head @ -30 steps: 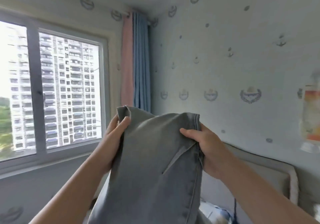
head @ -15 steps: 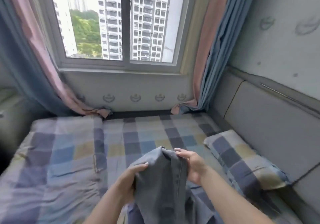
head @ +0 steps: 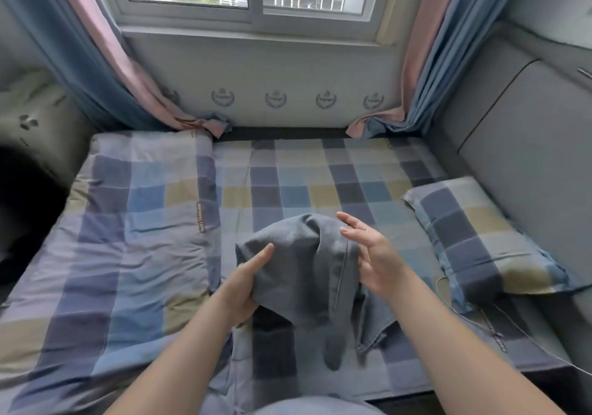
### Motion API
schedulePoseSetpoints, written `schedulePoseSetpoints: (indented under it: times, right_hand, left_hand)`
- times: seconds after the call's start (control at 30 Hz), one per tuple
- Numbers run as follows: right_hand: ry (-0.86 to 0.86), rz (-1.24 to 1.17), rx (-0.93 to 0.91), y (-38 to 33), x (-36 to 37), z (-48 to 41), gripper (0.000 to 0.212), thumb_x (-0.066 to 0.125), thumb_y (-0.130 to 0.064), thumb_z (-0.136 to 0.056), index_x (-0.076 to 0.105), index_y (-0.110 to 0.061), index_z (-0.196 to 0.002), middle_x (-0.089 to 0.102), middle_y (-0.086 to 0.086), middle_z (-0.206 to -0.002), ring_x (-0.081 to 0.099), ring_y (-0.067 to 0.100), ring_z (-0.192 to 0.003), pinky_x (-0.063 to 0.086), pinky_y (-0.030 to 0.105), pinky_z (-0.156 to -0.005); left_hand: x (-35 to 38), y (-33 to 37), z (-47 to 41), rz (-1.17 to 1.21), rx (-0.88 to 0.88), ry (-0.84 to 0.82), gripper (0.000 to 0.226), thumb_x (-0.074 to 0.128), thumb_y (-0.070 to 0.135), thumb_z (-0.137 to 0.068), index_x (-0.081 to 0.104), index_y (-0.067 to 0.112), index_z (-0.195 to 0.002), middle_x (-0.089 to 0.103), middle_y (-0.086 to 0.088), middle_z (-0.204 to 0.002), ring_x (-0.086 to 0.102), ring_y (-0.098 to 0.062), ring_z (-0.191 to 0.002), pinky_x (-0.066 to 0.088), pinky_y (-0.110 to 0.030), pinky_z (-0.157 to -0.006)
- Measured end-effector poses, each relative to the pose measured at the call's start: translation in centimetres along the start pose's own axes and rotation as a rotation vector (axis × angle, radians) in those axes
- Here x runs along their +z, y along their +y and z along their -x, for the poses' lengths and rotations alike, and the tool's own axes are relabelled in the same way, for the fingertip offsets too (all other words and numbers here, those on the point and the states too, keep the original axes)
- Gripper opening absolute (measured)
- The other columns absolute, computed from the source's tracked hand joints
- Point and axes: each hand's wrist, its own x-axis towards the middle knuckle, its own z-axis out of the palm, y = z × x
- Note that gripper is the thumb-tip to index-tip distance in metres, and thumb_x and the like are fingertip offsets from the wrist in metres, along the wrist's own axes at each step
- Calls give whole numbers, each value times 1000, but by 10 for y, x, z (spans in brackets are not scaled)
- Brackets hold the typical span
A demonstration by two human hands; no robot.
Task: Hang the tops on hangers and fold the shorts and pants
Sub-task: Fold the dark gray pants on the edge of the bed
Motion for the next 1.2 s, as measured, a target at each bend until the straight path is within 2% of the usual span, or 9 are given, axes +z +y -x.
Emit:
schedulePoseSetpoints:
  times: [0.27,0.43,0.6,0.67,0.77,0.9,1.0,1.07,1.2]
  right_hand:
    - [-61,172,-91,-14,-53,5,92,72,-9,-77,26,-28,-155,64,5,-133,65,16,-120,54,31,-94]
    - [-95,501,-41,2,-87,12,109,78,-38,-74,9,-42,-158,47,-19,-143,43,-3,-133,42,20,-105]
    - [-224,696,90,25,-106,21,117,76,-72,-64,9,-44,-157,34,-24,-145,36,-7,-125,38,6,-84]
    - [-278,740,88,30,-109,24,122,78,-70,-64,3,-47,-157,22,-26,-151,30,-6,-133,36,9,-95]
    - [-340,777,61,32,-111,28,128,83,-68,-60,-1,-53,-154,15,-17,-163,22,5,-148,30,35,-120]
    - [-256,816,-32,32,-112,26,122,89,-50,-63,8,-52,-154,36,-9,-153,41,9,-138,42,38,-113]
    - [-60,804,-151,31,-127,19,77,76,-18,-84,39,-36,-149,62,-5,-132,59,13,-121,51,38,-102]
    - [35,874,-200,27,-139,15,47,64,-8,-89,61,-31,-131,71,-6,-114,64,15,-109,53,36,-92]
    - [78,873,-239,8,-160,11,37,50,0,-83,71,-27,-95,72,-5,-84,65,24,-87,52,39,-72]
  left_hand:
    - [85,-33,-18,-212,-86,162,39,69,1,-85,64,-2,-124,75,-17,-109,71,-34,-103,58,-41,-80]
    - [126,-13,-25,-5,-101,263,27,46,13,-103,59,-5,-118,64,-20,-97,62,-32,-88,50,-39,-78]
    - [145,-15,-31,232,-26,247,25,42,11,-105,63,-1,-103,72,-11,-70,70,-19,-58,55,-26,-49]
    - [153,-23,-33,255,-15,236,24,42,9,-105,63,-2,-102,73,-13,-74,72,-21,-62,58,-29,-54]
    - [166,-33,-33,244,30,203,25,43,5,-103,63,-5,-114,74,-20,-96,75,-27,-82,61,-36,-66]
    - [182,-38,-33,219,58,173,28,44,-2,-100,60,-9,-122,73,-21,-105,74,-29,-89,62,-37,-73]
    - [191,-40,-32,215,33,141,26,43,-5,-100,59,-10,-119,73,-23,-106,75,-30,-91,61,-36,-70]
    - [194,-43,-33,203,26,141,24,43,-4,-101,59,-7,-118,73,-22,-106,75,-31,-93,61,-37,-70]
    - [195,-51,-33,-199,33,300,24,64,17,-97,60,7,-119,78,-4,-95,75,-27,-91,60,-33,-69]
